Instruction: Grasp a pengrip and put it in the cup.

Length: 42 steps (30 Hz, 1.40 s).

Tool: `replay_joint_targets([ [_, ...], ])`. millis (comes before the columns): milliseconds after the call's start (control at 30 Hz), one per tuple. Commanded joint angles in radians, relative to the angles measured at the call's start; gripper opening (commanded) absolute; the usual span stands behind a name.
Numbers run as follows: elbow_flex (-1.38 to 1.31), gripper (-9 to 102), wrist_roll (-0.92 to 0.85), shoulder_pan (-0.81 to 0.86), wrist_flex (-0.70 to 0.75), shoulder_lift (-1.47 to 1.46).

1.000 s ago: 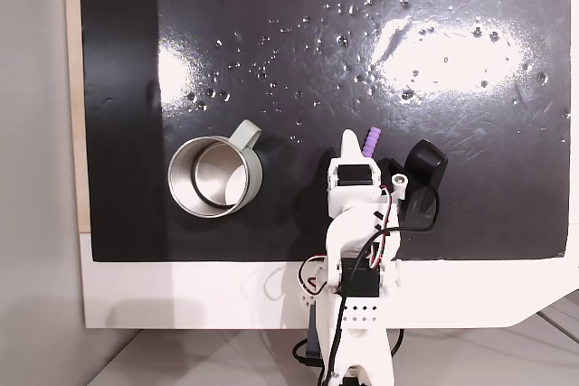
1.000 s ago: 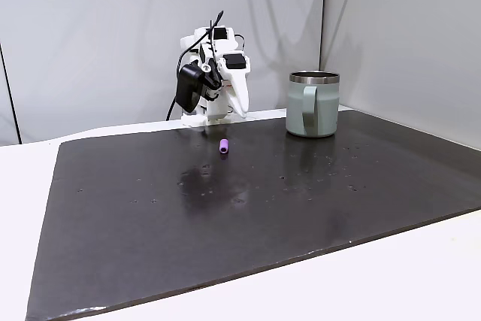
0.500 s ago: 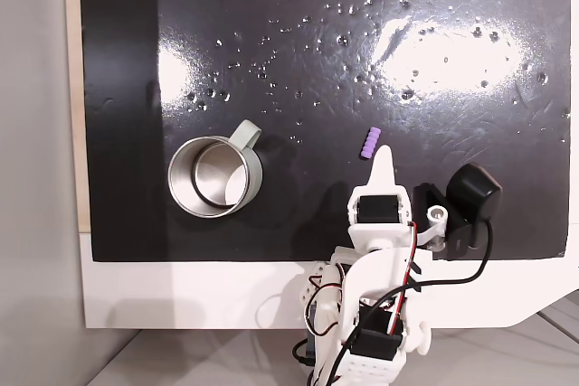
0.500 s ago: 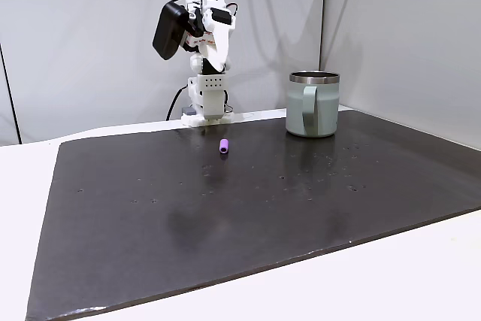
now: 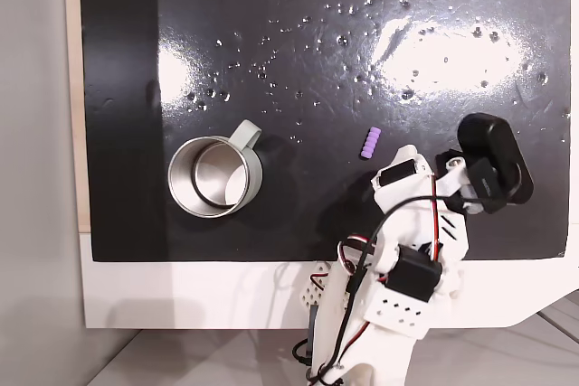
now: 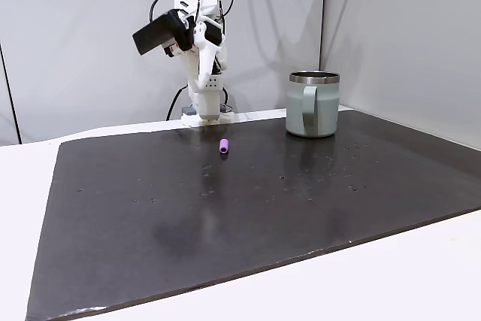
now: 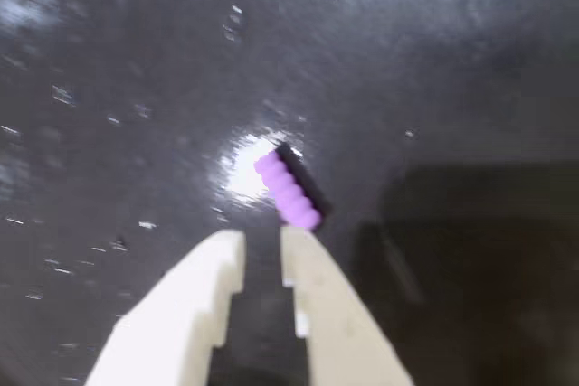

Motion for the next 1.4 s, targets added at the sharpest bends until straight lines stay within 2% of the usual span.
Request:
replay_joint_targets([
  [0, -0.071, 0, -0.13, -0.029, -0.031, -0.098],
  [200, -0.133, 0, -0.272, -0.067, -0.057, -0.305],
  [400, -0.307, 0, -0.308, -0.072, -0.058, -0.571],
  [600, -0.382, 23, -0.311, -0.077, -0.072, -0.683],
  [700, -0.333, 26, -0.351, -0.091, -0.097, -0.684],
  [1100, -0.04, 26, -0.416, -0.069, -0.35, -0.644],
  [1367, 0.094, 14, -0.41, -0.114, -0.419, -0.572],
])
